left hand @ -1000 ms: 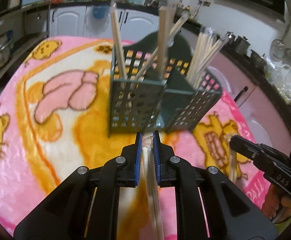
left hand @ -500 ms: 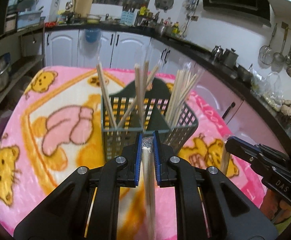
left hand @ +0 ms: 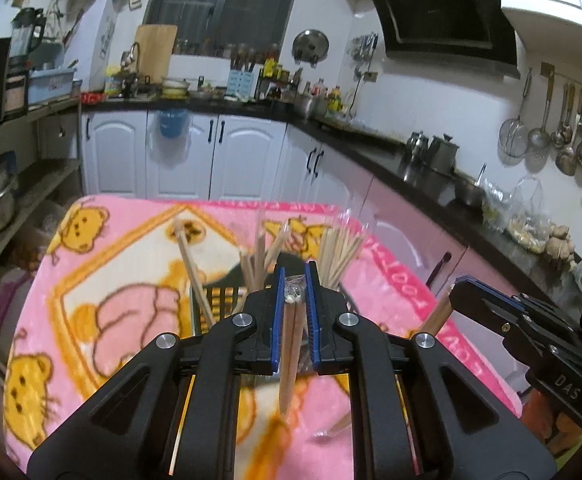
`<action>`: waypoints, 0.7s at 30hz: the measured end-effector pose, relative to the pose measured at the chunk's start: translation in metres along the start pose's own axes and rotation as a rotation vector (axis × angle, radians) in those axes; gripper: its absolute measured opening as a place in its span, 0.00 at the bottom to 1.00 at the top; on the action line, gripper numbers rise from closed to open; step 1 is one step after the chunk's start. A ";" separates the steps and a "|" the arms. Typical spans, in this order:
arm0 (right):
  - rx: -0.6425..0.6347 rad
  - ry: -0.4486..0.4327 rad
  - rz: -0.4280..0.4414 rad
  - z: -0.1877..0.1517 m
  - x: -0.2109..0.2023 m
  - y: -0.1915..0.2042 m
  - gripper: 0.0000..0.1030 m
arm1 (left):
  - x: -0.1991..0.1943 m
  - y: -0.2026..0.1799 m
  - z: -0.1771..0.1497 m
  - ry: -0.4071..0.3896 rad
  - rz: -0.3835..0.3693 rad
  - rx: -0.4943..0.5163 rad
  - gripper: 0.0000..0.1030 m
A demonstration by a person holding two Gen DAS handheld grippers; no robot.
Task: Organize utensils
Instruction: 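Lift both held chopsticks and carry them above the green caddy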
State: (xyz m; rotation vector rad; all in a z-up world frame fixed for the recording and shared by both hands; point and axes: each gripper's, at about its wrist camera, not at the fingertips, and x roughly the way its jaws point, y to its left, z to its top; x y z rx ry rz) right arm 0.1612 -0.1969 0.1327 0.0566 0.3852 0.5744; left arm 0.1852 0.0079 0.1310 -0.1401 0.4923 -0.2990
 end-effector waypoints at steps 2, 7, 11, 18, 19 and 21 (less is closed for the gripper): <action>-0.010 -0.026 -0.002 0.009 -0.002 0.001 0.06 | -0.003 -0.002 0.009 -0.023 -0.005 0.003 0.06; -0.021 -0.077 -0.011 0.026 -0.006 0.000 0.06 | -0.009 -0.008 0.028 -0.078 -0.008 0.015 0.06; -0.029 -0.109 -0.019 0.038 -0.008 -0.001 0.06 | -0.012 -0.013 0.043 -0.117 -0.008 0.025 0.06; -0.058 -0.162 -0.039 0.059 -0.009 -0.001 0.06 | -0.009 -0.013 0.061 -0.155 -0.010 0.013 0.06; -0.060 -0.168 -0.042 0.060 -0.009 -0.001 0.06 | -0.009 -0.013 0.063 -0.160 -0.010 0.011 0.06; -0.067 -0.178 -0.049 0.065 -0.007 -0.002 0.06 | -0.008 -0.014 0.069 -0.176 -0.006 0.007 0.06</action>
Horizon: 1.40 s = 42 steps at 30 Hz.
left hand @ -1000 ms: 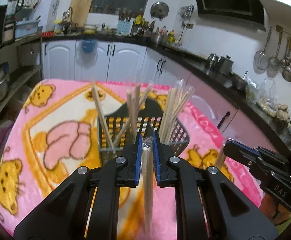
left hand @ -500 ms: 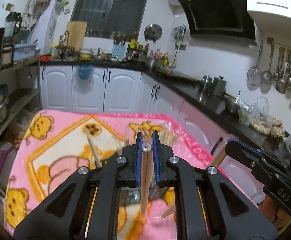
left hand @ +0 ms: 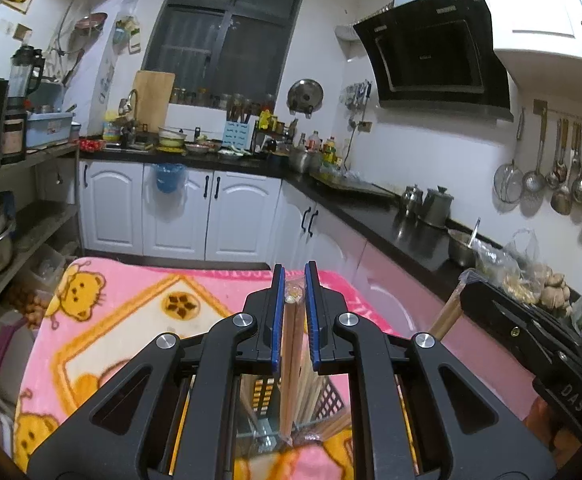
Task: Organize utensils
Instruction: 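Lift both held chopsticks and carry them above the green caddy, then lower the chopsticks into the caddy and open both tools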
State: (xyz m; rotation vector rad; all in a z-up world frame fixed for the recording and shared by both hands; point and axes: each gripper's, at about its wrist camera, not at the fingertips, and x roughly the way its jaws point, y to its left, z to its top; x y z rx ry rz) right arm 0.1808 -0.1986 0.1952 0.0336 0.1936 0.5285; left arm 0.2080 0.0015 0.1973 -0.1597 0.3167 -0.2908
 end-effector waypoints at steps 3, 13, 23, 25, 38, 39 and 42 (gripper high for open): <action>-0.002 -0.009 -0.007 0.004 0.003 -0.003 0.06 | 0.003 -0.001 0.005 -0.016 0.009 0.005 0.06; -0.011 -0.043 -0.045 0.014 0.011 -0.012 0.06 | 0.020 -0.004 0.014 -0.034 0.036 0.017 0.06; -0.018 -0.038 -0.060 0.006 0.025 -0.020 0.06 | 0.033 -0.004 0.004 -0.022 0.045 0.030 0.06; -0.017 -0.026 -0.063 0.001 0.031 -0.022 0.06 | 0.035 -0.004 0.001 -0.017 0.043 0.030 0.06; 0.049 0.053 -0.084 -0.033 0.058 -0.037 0.06 | 0.053 -0.002 -0.028 0.038 0.037 0.030 0.06; 0.054 0.057 -0.085 -0.036 0.059 -0.038 0.06 | 0.055 -0.002 -0.031 0.044 0.036 0.029 0.06; 0.061 0.067 -0.087 -0.040 0.061 -0.039 0.06 | 0.059 -0.002 -0.038 0.058 0.032 0.033 0.06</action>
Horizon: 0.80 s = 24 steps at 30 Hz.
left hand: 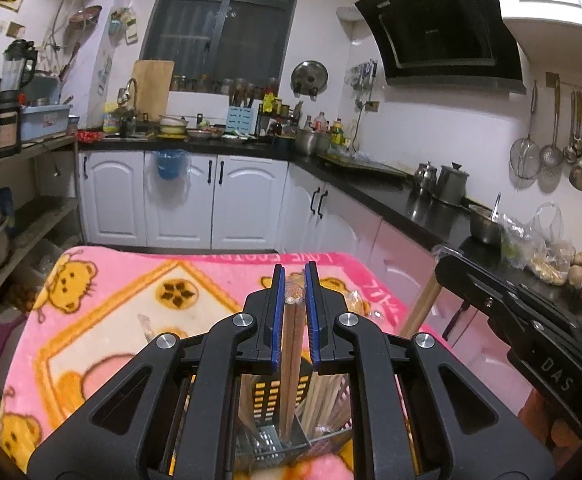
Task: Organize utensils
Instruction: 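Lower the chopsticks into the caddy and open both tools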
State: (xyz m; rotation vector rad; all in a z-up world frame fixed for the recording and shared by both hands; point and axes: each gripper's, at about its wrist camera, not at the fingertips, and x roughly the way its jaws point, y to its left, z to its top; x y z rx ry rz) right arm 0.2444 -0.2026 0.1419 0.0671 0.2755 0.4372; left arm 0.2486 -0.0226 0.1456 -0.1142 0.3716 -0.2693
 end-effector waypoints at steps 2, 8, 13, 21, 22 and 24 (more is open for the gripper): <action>0.003 0.009 -0.001 -0.003 0.002 0.000 0.06 | 0.002 -0.001 -0.003 0.007 -0.002 0.004 0.06; 0.002 0.034 -0.008 -0.013 0.008 -0.002 0.06 | 0.009 -0.002 -0.013 0.033 -0.006 0.013 0.06; 0.013 0.066 -0.010 -0.021 0.013 -0.003 0.06 | 0.014 -0.003 -0.021 0.057 -0.006 0.018 0.06; 0.041 0.107 -0.025 -0.033 0.015 -0.008 0.14 | 0.016 0.000 -0.031 0.094 -0.001 0.015 0.11; 0.043 0.109 -0.026 -0.034 0.015 -0.009 0.19 | 0.016 0.000 -0.032 0.096 0.000 0.014 0.13; 0.045 0.113 -0.029 -0.037 0.013 -0.010 0.20 | 0.015 0.002 -0.033 0.101 0.003 0.012 0.19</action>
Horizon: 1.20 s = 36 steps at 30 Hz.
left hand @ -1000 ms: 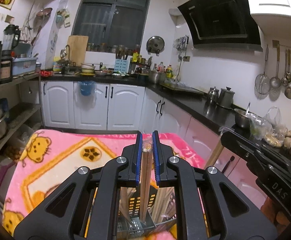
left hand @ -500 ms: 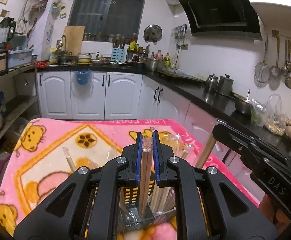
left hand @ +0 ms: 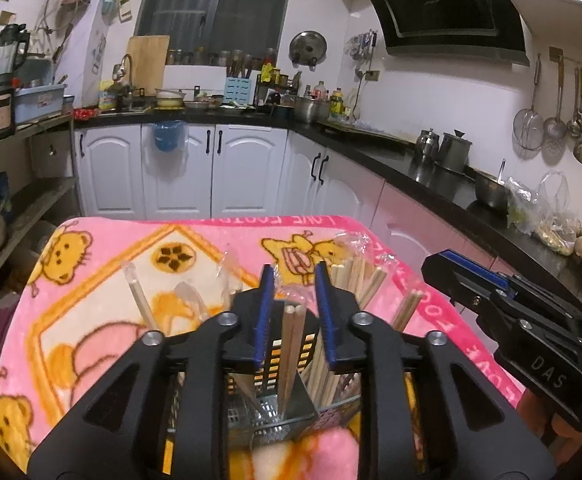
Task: Organize utensils
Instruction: 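Lower the chopsticks into the caddy and open both tools, then withdraw both open tools back from the caddy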
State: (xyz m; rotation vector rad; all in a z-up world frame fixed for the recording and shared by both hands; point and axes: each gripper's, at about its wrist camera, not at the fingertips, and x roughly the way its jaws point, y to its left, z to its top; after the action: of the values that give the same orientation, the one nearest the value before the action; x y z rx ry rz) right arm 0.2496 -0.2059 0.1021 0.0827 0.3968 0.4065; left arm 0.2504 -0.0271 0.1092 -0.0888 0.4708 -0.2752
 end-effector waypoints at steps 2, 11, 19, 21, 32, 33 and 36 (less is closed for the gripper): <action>0.003 0.004 -0.002 -0.002 -0.002 -0.001 0.22 | -0.001 0.001 -0.001 0.006 0.002 -0.001 0.23; 0.008 0.028 -0.007 -0.011 -0.011 -0.004 0.32 | -0.012 0.006 -0.009 0.020 -0.002 -0.015 0.49; 0.005 0.041 -0.017 -0.019 -0.022 -0.003 0.41 | -0.026 0.015 -0.018 0.036 0.003 -0.047 0.74; 0.002 0.042 -0.017 -0.021 -0.026 -0.003 0.45 | -0.031 0.017 -0.021 0.038 0.005 -0.051 0.80; -0.013 0.047 -0.005 -0.033 -0.042 0.008 0.60 | -0.051 0.023 -0.037 0.057 0.028 -0.066 0.89; -0.017 0.048 -0.004 -0.035 -0.044 0.010 0.62 | -0.052 0.023 -0.039 0.060 0.029 -0.067 0.89; -0.023 0.053 -0.001 -0.041 -0.048 0.014 0.65 | -0.057 0.024 -0.046 0.071 0.035 -0.071 0.90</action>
State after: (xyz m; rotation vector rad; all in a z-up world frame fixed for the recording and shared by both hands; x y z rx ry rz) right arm 0.1879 -0.2125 0.0841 0.0495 0.4444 0.4130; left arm 0.1866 0.0108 0.0899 -0.1403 0.5526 -0.2279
